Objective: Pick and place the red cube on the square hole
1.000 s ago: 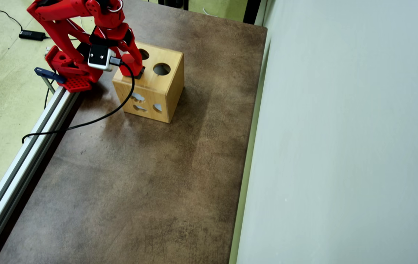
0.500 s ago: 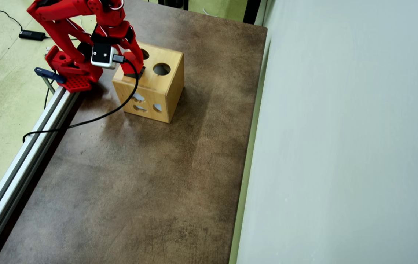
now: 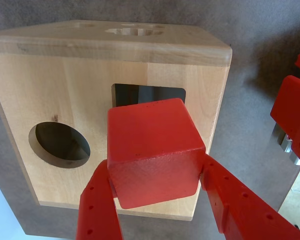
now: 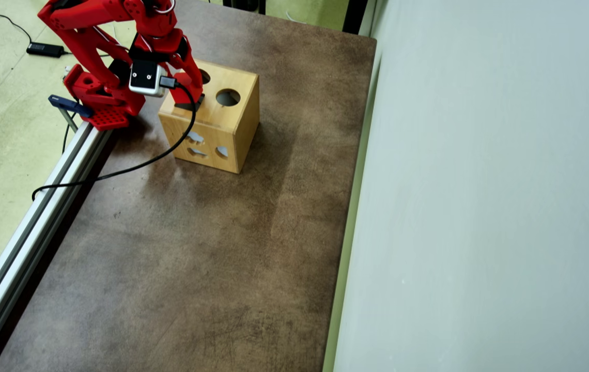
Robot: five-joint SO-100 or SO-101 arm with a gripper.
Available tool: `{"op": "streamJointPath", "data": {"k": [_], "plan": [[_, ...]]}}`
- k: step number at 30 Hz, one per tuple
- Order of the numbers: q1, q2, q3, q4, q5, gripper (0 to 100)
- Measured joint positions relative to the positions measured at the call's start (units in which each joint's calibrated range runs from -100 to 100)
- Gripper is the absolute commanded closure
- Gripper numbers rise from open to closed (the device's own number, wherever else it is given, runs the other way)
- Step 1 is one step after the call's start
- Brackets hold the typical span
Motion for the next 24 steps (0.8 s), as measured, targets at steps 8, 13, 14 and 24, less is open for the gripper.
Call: {"op": "streamJointPath", "data": {"k": [8,13,14,24], "plan": [[0.0,0.0,0.0,0.0,0.0,99],[0.0,0.0,0.0,0.0,0.0,99],[0.0,0.0,0.0,0.0,0.0,99],[0.0,0.0,0.0,0.0,0.0,82]]}}
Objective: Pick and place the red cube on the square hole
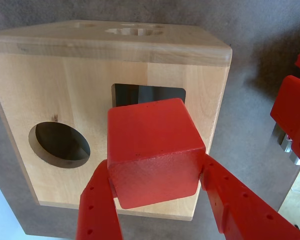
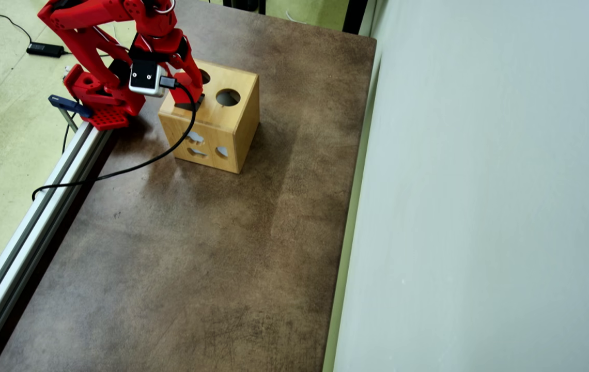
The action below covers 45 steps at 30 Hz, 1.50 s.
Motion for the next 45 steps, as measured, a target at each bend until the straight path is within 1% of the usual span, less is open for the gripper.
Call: {"op": "streamJointPath", "data": {"k": [3,5,8,10,12,38,41,45], "plan": [[0.0,0.0,0.0,0.0,0.0,68],[0.0,0.0,0.0,0.1,0.0,60],[0.0,0.0,0.0,0.2,0.0,51],[0.0,0.0,0.0,0.2,0.0,47],[0.0,0.0,0.0,0.2,0.0,46],[0.0,-4.6,0.0,0.2,0.0,45],[0.0,-4.6,0.0,0.2,0.0,41],[0.0,-4.6,0.0,0.2,0.0,30]]}}
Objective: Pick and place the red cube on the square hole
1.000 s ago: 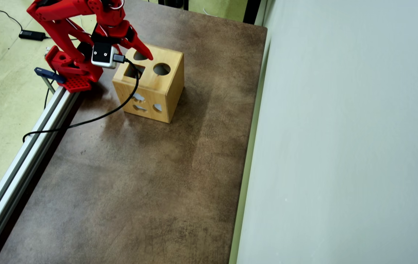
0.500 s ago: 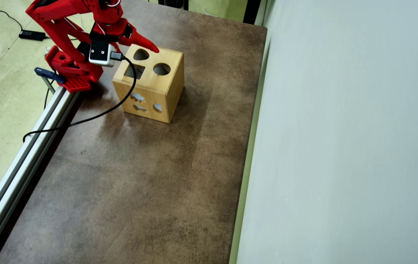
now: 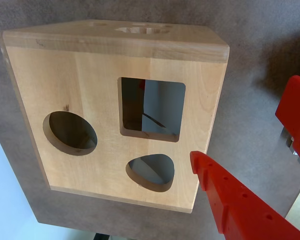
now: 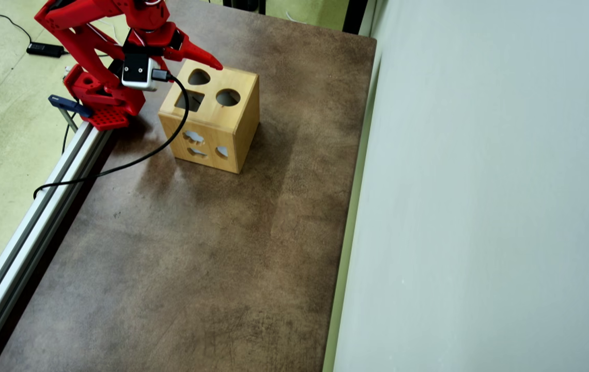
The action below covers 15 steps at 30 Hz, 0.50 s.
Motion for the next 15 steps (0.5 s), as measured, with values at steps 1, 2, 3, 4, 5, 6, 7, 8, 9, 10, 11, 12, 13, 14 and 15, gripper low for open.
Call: {"op": "streamJointPath", "data": {"k": [1,2,3,4,5,6,7,8,9,10,11,12,13,14,15], "plan": [[0.0,0.0,0.0,0.0,0.0,26],[0.0,0.0,0.0,0.0,0.0,23],[0.0,0.0,0.0,0.0,0.0,20],[0.0,0.0,0.0,0.0,0.0,18],[0.0,0.0,0.0,0.0,0.0,16],[0.0,0.0,0.0,0.0,0.0,15],[0.0,0.0,0.0,0.0,0.0,15],[0.0,0.0,0.0,0.0,0.0,15],[0.0,0.0,0.0,0.0,0.0,15],[0.0,0.0,0.0,0.0,0.0,15],[0.0,0.0,0.1,0.0,0.0,15],[0.0,0.0,0.5,0.0,0.0,15],[0.0,0.0,0.5,0.0,0.0,15],[0.0,0.0,0.5,0.0,0.0,15],[0.0,0.0,0.5,0.0,0.0,15]]}}
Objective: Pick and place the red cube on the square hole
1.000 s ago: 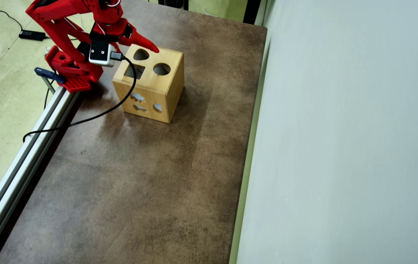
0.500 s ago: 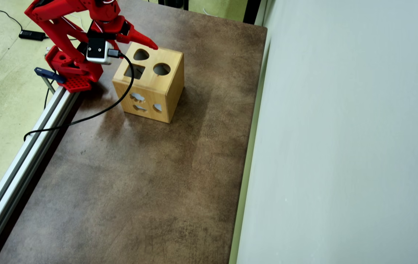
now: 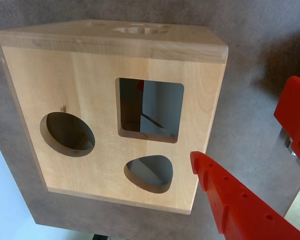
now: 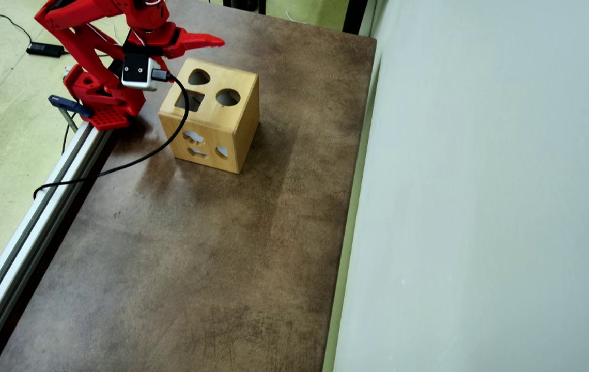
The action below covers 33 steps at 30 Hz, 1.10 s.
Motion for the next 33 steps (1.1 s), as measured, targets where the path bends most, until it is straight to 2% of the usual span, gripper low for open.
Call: {"op": "streamJointPath", "data": {"k": [33], "plan": [[0.0,0.0,0.4,0.0,0.0,15]]}}
